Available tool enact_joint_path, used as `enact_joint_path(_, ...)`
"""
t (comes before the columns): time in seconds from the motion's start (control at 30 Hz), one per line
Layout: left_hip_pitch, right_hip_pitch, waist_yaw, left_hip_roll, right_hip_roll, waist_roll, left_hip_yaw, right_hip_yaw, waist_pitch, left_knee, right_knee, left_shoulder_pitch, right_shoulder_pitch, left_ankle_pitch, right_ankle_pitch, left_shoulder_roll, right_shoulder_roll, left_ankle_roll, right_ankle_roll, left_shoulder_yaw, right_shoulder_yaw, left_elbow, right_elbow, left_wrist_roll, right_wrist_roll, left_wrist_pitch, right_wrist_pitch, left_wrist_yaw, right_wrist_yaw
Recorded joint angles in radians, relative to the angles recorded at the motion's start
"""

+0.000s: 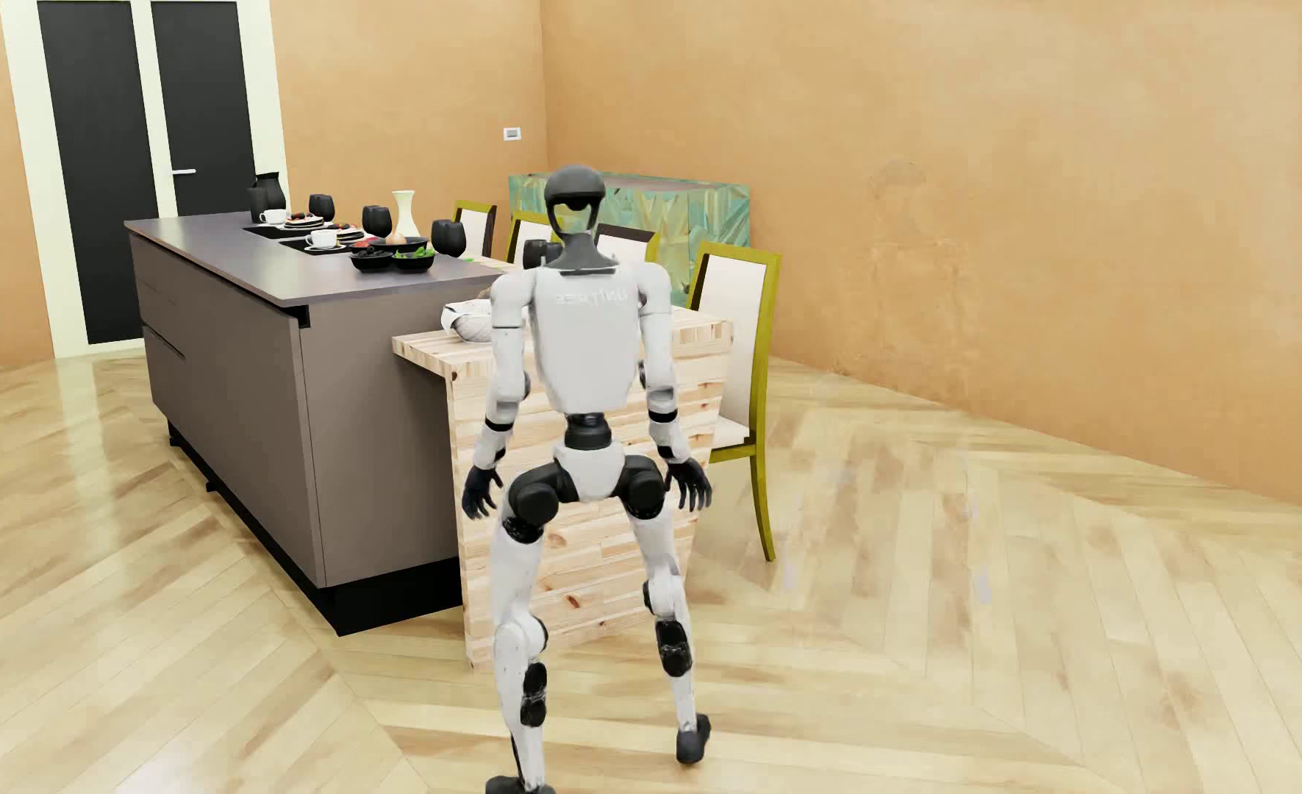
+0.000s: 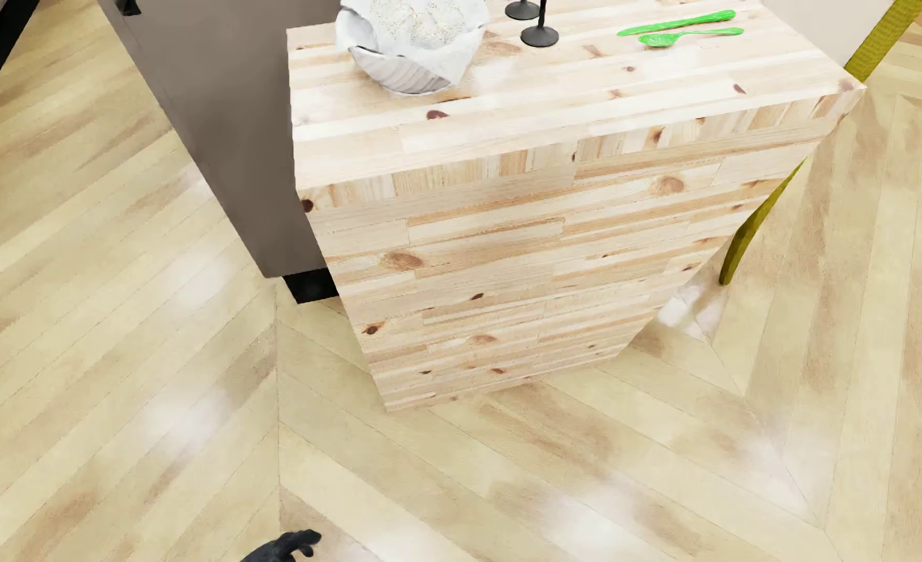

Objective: Move towards the chair

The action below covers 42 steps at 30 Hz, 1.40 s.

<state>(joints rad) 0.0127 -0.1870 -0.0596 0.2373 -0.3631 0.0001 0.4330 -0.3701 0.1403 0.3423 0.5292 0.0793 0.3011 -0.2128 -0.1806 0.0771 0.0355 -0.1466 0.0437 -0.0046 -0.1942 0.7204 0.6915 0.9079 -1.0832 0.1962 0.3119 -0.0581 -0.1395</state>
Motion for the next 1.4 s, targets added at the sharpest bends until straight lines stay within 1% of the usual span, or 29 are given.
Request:
enact_joint_path(0.03,0.012,0.03,0.001,0.015,-0.039,-0.001,0.015,-0.11,-0.004,0.004,-0.024,0.006,-0.001,0.001,0.018,0.002,0.002,-0.019,-0.013,-0.001,-0.01,-0.013,0.004,-0.009,-0.006,0.005,0.007,0.004,-0.009)
enact_joint_path(0.07,0.023,0.054,-0.001,0.036,-0.051,-0.001,0.026,-0.176,-0.007,0.01,-0.036,0.017,-0.007,0.003,0.053,0.009,0.007,-0.044,0.009,0.002,-0.019,-0.029,0.011,-0.022,-0.009,0.005,0.012,0.006,-0.017)
enact_joint_path(0.1,0.033,0.061,-0.006,0.064,-0.035,-0.001,0.033,-0.177,-0.009,0.021,-0.03,0.033,-0.016,0.008,0.05,0.018,0.014,-0.072,0.065,0.004,-0.028,-0.045,0.018,-0.034,-0.006,0.004,0.018,0.018,-0.03)
enact_joint_path(0.13,0.041,0.064,-0.01,0.1,-0.003,0.002,0.03,-0.17,-0.008,0.032,-0.017,0.052,-0.032,0.021,0.025,0.034,0.019,-0.093,0.065,0.006,-0.025,-0.059,0.032,-0.043,-0.007,0.002,0.015,0.026,-0.032)
enact_joint_path(0.2,0.021,0.079,-0.013,0.208,0.086,0.017,0.007,-0.179,-0.004,0.119,-0.001,0.099,-0.076,0.098,-0.023,0.062,0.022,-0.098,0.022,0.008,-0.003,-0.077,0.074,-0.056,-0.016,0.007,0.0,0.03,-0.01)
enact_joint_path(0.23,-0.021,0.093,-0.01,0.274,0.144,0.029,-0.01,-0.179,-0.001,0.21,-0.018,0.121,-0.104,0.156,-0.036,0.078,0.017,-0.024,-0.001,0.006,0.021,-0.078,0.09,-0.058,-0.038,0.011,-0.007,0.023,0.0)
enact_joint_path(0.27,-0.064,0.111,-0.007,0.349,0.204,0.045,0.004,-0.172,0.002,0.309,-0.043,0.15,-0.132,0.198,-0.044,0.08,0.012,0.171,-0.023,0.0,0.039,-0.079,0.109,-0.058,-0.061,0.021,-0.02,0.018,-0.007)
enact_joint_path(0.3,-0.108,0.132,0.001,0.394,0.26,0.061,0.011,-0.158,0.006,0.408,-0.076,0.177,-0.161,0.179,-0.048,0.077,0.004,0.263,-0.044,-0.005,0.049,-0.078,0.115,-0.055,-0.07,0.028,-0.035,0.01,-0.009)
enact_joint_path(0.33,-0.173,0.151,0.016,0.386,0.307,0.076,-0.039,-0.129,0.011,0.521,-0.102,0.209,-0.197,0.132,-0.051,0.067,-0.004,0.29,-0.063,-0.008,0.058,-0.082,0.112,-0.05,-0.067,0.033,-0.045,0.003,0.005)
enact_joint_path(0.4,-0.323,0.185,0.052,0.28,0.383,0.094,-0.169,-0.044,0.018,0.737,-0.144,0.268,-0.265,0.096,-0.054,0.023,-0.036,0.272,-0.095,0.007,0.104,-0.087,0.098,-0.055,-0.07,0.038,-0.081,0.002,0.062)
enact_joint_path(0.43,-0.388,0.199,0.067,0.224,0.416,0.099,-0.193,0.003,0.019,0.808,-0.159,0.292,-0.298,0.096,-0.057,-0.001,-0.058,0.261,-0.11,0.017,0.144,-0.081,0.088,-0.057,-0.084,0.04,-0.1,0.005,0.093)
enact_joint_path(0.53,-0.536,0.254,0.101,0.072,0.512,0.108,-0.181,0.151,0.019,0.842,-0.217,0.345,-0.394,0.108,-0.061,-0.044,-0.098,0.25,-0.154,-0.011,0.285,-0.056,0.049,-0.036,-0.135,0.029,-0.147,-0.02,0.16)
enact_joint_path(0.6,-0.609,0.305,0.111,-0.094,0.567,0.108,-0.222,0.242,0.017,0.724,-0.259,0.361,-0.427,0.125,-0.062,-0.041,-0.096,0.22,-0.184,-0.053,0.356,-0.045,0.006,-0.009,-0.129,0.011,-0.174,-0.063,0.178)
enact_joint_path(0.63,-0.615,0.328,0.11,-0.148,0.591,0.109,-0.204,0.283,0.015,0.608,-0.276,0.365,-0.437,0.14,-0.062,-0.038,-0.092,0.202,-0.198,-0.062,0.389,-0.048,-0.015,-0.001,-0.119,0.002,-0.187,-0.079,0.186)
enact_joint_path(0.73,-0.541,0.386,0.102,-0.244,0.655,0.108,-0.083,0.398,0.004,0.122,-0.291,0.376,-0.442,0.164,-0.069,-0.033,-0.079,0.126,-0.239,-0.022,0.483,-0.079,-0.059,-0.012,-0.079,0.003,-0.218,-0.063,0.21)
enact_joint_path(0.77,-0.498,0.409,0.1,-0.262,0.673,0.106,-0.056,0.432,0.002,-0.004,-0.282,0.378,-0.433,0.162,-0.066,-0.031,-0.078,0.13,-0.25,-0.002,0.51,-0.089,-0.062,-0.019,-0.069,0.01,-0.224,-0.048,0.222)
enact_joint_path(0.8,-0.459,0.439,0.099,-0.272,0.69,0.101,-0.055,0.46,0.0,-0.058,-0.261,0.378,-0.42,0.152,-0.056,-0.027,-0.079,0.148,-0.262,0.02,0.532,-0.095,-0.059,-0.028,-0.062,0.018,-0.224,-0.033,0.231)
enact_joint_path(0.87,-0.424,0.493,0.1,-0.266,0.703,0.081,-0.088,0.497,-0.004,-0.018,-0.214,0.361,-0.372,0.229,0.006,-0.019,-0.088,0.363,-0.269,0.062,0.541,-0.095,-0.034,-0.039,-0.069,0.038,-0.191,-0.013,0.233)
enact_joint_path(0.9,-0.435,0.499,0.102,-0.243,0.705,0.063,-0.086,0.497,-0.004,0.072,-0.154,0.346,-0.334,0.208,0.052,-0.015,-0.088,0.392,-0.259,0.088,0.521,-0.091,-0.016,-0.043,-0.073,0.049,-0.156,0.0,0.213)
enact_joint_path(0.93,-0.438,0.482,0.104,-0.22,0.705,0.043,-0.081,0.492,-0.003,0.161,-0.06,0.328,-0.288,0.149,0.124,-0.015,-0.078,0.388,-0.215,0.118,0.481,-0.085,0.009,-0.05,-0.061,0.062,-0.107,0.015,0.186)
enact_joint_path(0.97,-0.415,0.443,0.107,-0.199,0.704,0.026,-0.067,0.484,-0.004,0.206,0.078,0.31,-0.248,0.096,0.191,-0.02,-0.07,0.374,-0.069,0.148,0.444,-0.08,0.044,-0.06,-0.039,0.072,-0.069,0.03,0.17)
enact_joint_path(1.0,-0.374,0.381,0.114,-0.18,0.678,0.014,-0.047,0.436,-0.006,0.216,0.232,0.29,-0.22,0.059,0.275,-0.028,-0.076,0.356,0.18,0.175,0.413,-0.072,0.085,-0.072,-0.018,0.071,-0.037,0.047,0.178)
enact_joint_path(1.03,-0.329,0.299,0.119,-0.167,0.61,0.004,-0.025,0.354,-0.007,0.211,0.383,0.264,-0.201,0.032,0.305,-0.034,-0.1,0.337,0.209,0.185,0.404,-0.061,0.129,-0.073,-0.023,0.074,-0.019,0.057,0.206)
enact_joint_path(1.1,-0.238,0.142,0.111,-0.161,0.402,-0.017,-0.006,0.191,-0.008,0.185,0.593,0.201,-0.152,-0.009,0.188,-0.031,-0.161,0.295,0.089,0.154,0.402,-0.057,0.163,-0.044,-0.067,0.054,-0.025,0.051,0.249)
enact_joint_path(1.13,-0.193,0.074,0.099,-0.169,0.307,-0.025,-0.007,0.145,-0.008,0.164,0.634,0.178,-0.12,-0.024,0.168,-0.024,-0.19,0.275,0.059,0.126,0.389,-0.065,0.16,-0.023,-0.084,0.023,-0.03,0.047,0.257)
enact_joint_path(1.17,-0.15,0.012,0.083,-0.181,0.228,-0.033,-0.014,0.12,-0.007,0.143,0.635,0.149,-0.086,-0.037,0.148,-0.023,-0.209,0.256,0.016,0.104,0.36,-0.085,0.143,-0.006,-0.081,-0.013,-0.029,0.043,0.258)
enact_joint_path(1.23,-0.083,-0.091,0.046,-0.201,0.123,-0.045,-0.055,0.102,-0.007,0.117,0.521,0.104,-0.023,-0.069,0.109,-0.02,-0.215,0.216,-0.013,0.051,0.264,-0.158,0.096,0.004,-0.032,-0.074,-0.028,0.041,0.248)
enact_joint_path(1.3,-0.042,-0.149,0.007,-0.209,0.056,-0.051,-0.127,0.066,-0.01,0.099,0.275,0.058,0.033,-0.093,0.128,-0.021,-0.182,0.185,-0.048,0.008,0.159,-0.24,0.045,-0.021,0.021,-0.102,-0.014,0.038,0.225)
enact_joint_path(1.4,-0.003,-0.229,-0.045,-0.2,0.111,-0.046,-0.269,0.237,-0.014,0.083,-0.085,-0.002,0.083,-0.113,0.156,-0.032,-0.101,0.131,-0.015,-0.053,0.092,-0.307,0.01,-0.054,0.05,-0.085,-0.011,0.03,0.214)
